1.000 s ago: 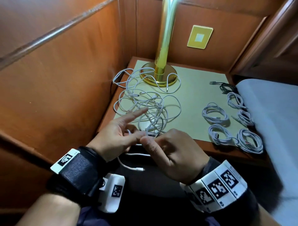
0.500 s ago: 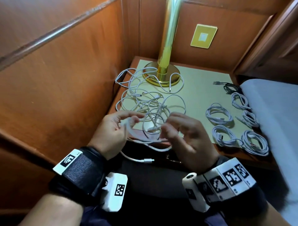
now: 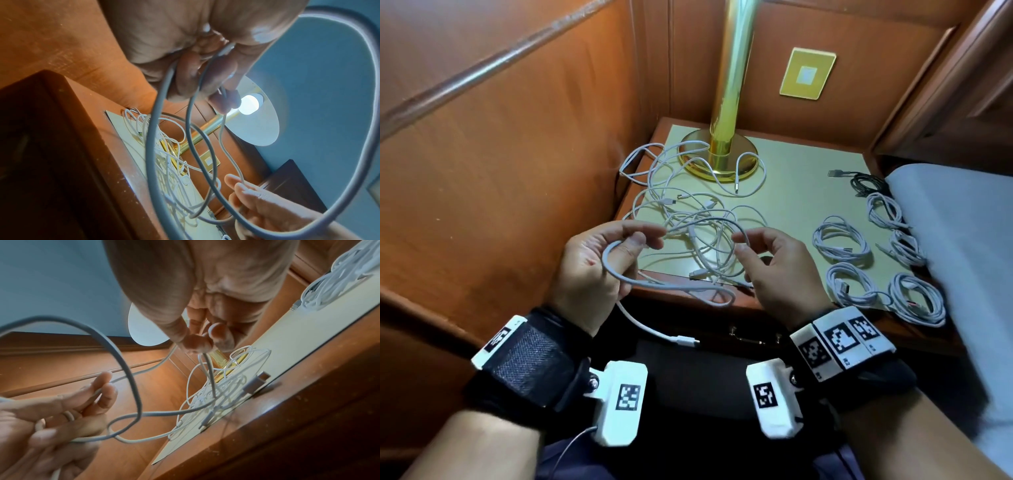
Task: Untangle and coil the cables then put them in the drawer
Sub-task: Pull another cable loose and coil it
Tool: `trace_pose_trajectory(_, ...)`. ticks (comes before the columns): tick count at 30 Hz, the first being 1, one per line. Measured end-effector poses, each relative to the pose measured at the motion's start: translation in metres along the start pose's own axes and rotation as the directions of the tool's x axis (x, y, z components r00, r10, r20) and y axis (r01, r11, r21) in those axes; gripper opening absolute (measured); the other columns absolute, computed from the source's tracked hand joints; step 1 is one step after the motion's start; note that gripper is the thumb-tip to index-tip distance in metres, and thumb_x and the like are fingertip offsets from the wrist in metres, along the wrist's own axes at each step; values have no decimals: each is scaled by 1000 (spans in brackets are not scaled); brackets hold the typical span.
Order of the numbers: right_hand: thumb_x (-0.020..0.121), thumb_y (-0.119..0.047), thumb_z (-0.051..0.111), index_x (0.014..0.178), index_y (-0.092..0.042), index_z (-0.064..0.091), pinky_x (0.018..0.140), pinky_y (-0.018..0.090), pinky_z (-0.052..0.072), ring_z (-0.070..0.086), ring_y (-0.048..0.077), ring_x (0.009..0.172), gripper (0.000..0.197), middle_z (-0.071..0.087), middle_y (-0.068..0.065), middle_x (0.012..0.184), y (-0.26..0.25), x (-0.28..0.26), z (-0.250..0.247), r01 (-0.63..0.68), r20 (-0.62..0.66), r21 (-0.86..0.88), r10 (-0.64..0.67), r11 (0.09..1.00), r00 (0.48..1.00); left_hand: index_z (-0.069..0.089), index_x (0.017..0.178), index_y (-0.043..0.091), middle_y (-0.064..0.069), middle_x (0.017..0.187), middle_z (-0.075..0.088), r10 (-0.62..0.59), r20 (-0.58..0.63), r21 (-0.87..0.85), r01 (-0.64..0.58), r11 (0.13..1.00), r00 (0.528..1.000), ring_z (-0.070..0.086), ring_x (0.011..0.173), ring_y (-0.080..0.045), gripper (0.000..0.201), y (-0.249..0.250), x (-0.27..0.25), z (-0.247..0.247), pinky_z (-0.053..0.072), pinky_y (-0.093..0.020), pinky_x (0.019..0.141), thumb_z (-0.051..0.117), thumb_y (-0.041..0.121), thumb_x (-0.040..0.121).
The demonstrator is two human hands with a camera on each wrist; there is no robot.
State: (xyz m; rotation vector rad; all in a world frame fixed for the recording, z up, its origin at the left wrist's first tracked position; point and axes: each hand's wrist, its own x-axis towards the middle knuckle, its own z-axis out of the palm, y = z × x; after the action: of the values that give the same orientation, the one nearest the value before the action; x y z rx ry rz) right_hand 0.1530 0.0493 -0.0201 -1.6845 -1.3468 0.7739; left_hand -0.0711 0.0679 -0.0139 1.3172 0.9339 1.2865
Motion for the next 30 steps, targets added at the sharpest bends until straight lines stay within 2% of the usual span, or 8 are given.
trace_pose_trajectory(3, 95, -28, 64, 92, -24, 69, 68, 27, 52, 65, 11, 68, 7, 67, -7, 80, -4, -2, -3, 42, 11, 18, -42, 999, 999, 74, 98, 8, -13, 89, 67, -1, -52, -82, -4, 997, 999, 31, 37, -10, 22, 3, 1, -1, 25, -17, 37, 54, 16, 92)
trace_pose_trajectory(8, 96, -36, 62, 89, -22, 62, 74, 43, 59, 71, 14, 76, 16, 71, -1, 84, 5, 2, -1, -10, 33, 45, 9, 999, 999, 68, 106, 9, -7, 93, 66, -26, -177, -212, -12, 977, 984, 35, 41, -6, 23, 5, 6, -6, 25, -19, 38, 47, 15, 99)
trace_pose_trajectory(10, 93, -33, 66, 89, -25, 62, 78, 51, 59, 71, 16, 85, 10, 71, -2, 86, 7, 3, 0, 14, 4, 62, -14, 998, 1000, 65, 109, 9, -4, 94, 67, -60, -212, -275, -1, 961, 975, 35, 42, -6, 23, 7, 7, -7, 29, -17, 38, 43, 13, 103)
trace_pose_trajectory(14, 91, -19, 71, 90, -24, 64, 83, 49, 59, 71, 14, 86, 9, 71, -5, 88, -2, 2, 3, 99, -81, 192, -85, 976, 993, 66, 104, 13, -3, 94, 68, -83, -220, -332, 5, 943, 972, 34, 44, -7, 23, 11, 6, -10, 28, -17, 42, 43, 15, 103)
trace_pose_trajectory(19, 92, -14, 70, 94, -16, 66, 80, 48, 60, 72, 25, 86, 5, 73, 9, 92, -11, 1, -1, 182, -204, 304, -123, 935, 971, 72, 94, 14, -12, 91, 67, -19, -152, -208, -13, 978, 988, 35, 37, -9, 18, 7, 3, -14, 22, -18, 38, 54, 18, 94)
trace_pose_trajectory(23, 93, -16, 69, 98, -11, 69, 78, 40, 62, 72, 20, 80, 7, 73, 4, 86, -19, -2, -9, 290, -279, 325, -202, 900, 939, 72, 92, 10, -14, 86, 67, -4, -91, -144, -9, 990, 996, 34, 34, -11, 17, 8, 0, -13, 22, -16, 38, 57, 17, 91)
trace_pose_trajectory(26, 95, -21, 66, 95, -21, 66, 67, 33, 59, 67, 13, 74, 0, 70, -3, 80, -32, -11, -21, 412, -311, 283, -324, 866, 894, 71, 95, 5, -14, 86, 69, 64, -20, -4, -64, 998, 998, 42, 38, -11, 14, 12, -5, -8, 32, -15, 38, 59, 13, 92)
trace_pose_trajectory(30, 99, -21, 59, 94, -21, 61, 62, 28, 50, 61, 7, 61, 5, 61, -9, 64, -46, -33, -34, 487, -327, 233, -404, 842, 854, 72, 97, 10, -17, 92, 72, 121, 133, 224, -148, 963, 984, 57, 57, -22, 13, 19, -26, 11, 46, -25, 57, 66, 15, 87)
